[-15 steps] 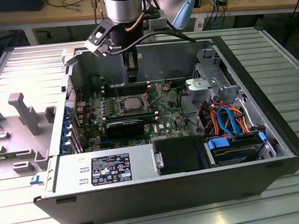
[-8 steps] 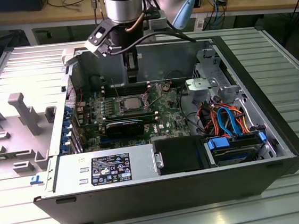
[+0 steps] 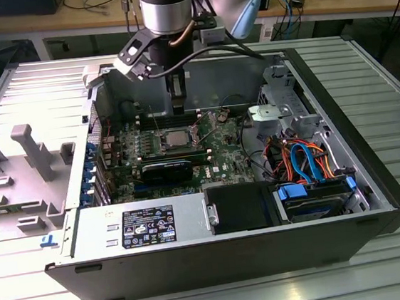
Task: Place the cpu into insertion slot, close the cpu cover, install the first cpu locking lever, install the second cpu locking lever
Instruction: 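Close the cpu cover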
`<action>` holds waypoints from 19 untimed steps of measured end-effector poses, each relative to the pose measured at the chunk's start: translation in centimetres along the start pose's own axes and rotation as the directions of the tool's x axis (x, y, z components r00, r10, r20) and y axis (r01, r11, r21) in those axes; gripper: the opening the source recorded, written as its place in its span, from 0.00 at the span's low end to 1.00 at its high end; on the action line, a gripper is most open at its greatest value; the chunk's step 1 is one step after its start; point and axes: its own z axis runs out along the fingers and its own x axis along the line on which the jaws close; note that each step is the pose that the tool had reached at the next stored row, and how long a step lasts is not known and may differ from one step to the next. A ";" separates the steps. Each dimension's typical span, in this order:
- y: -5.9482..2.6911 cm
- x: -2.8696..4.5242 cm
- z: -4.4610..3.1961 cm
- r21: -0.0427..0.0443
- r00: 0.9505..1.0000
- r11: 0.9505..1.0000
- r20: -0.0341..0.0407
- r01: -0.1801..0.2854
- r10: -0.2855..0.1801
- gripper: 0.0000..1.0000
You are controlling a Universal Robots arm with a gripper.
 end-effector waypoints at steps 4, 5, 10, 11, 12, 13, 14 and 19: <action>0.68 -0.38 0.03 0.001 1.000 1.000 0.000 0.000 0.000 0.11; 0.90 -0.44 0.04 0.001 1.000 1.000 0.000 0.000 0.000 0.11; 2.72 -0.52 0.10 0.004 1.000 1.000 0.000 0.000 0.000 0.11; 3.09 -0.53 0.13 0.005 1.000 1.000 0.000 0.000 0.000 0.11; 3.26 -0.53 0.14 0.005 1.000 1.000 0.000 0.002 -0.002 0.11; 3.61 -0.53 0.18 0.006 1.000 1.000 -0.001 0.010 -0.010 0.11; 3.93 -0.53 0.23 0.006 1.000 1.000 -0.001 0.015 -0.015 0.11; 4.86 -0.49 0.41 0.007 1.000 1.000 -0.001 0.016 -0.016 0.11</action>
